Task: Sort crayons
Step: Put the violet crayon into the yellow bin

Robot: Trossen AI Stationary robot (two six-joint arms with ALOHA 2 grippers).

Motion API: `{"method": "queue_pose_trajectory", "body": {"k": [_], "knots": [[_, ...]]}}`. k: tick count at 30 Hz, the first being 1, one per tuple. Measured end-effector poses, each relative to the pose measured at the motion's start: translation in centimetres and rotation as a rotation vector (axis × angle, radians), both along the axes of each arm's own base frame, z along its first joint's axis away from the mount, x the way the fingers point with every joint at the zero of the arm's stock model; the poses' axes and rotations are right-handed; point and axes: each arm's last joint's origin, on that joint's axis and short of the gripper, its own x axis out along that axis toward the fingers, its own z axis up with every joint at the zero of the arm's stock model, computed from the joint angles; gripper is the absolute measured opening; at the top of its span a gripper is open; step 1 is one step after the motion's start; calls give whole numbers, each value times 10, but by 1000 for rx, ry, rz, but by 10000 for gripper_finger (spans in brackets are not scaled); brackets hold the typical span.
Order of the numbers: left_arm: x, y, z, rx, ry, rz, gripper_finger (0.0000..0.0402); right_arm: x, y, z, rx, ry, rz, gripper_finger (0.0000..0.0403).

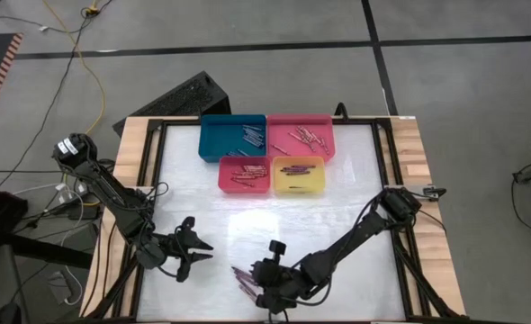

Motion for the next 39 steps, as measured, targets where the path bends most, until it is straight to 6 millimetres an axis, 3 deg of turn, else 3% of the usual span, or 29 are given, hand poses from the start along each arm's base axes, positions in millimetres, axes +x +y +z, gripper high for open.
{"method": "queue_pose_trajectory", "body": {"k": [8,15,39], "knots": [[0,1,0,42,-16,16,94,6,-7,-8,-1,24,-6,100],[0,1,0,67,-15,6,94,17,-4,-33,15,24,-15,147],[0,2,-1,49,-1,21,94,21,6,-82,99,101,-39,141]]}}
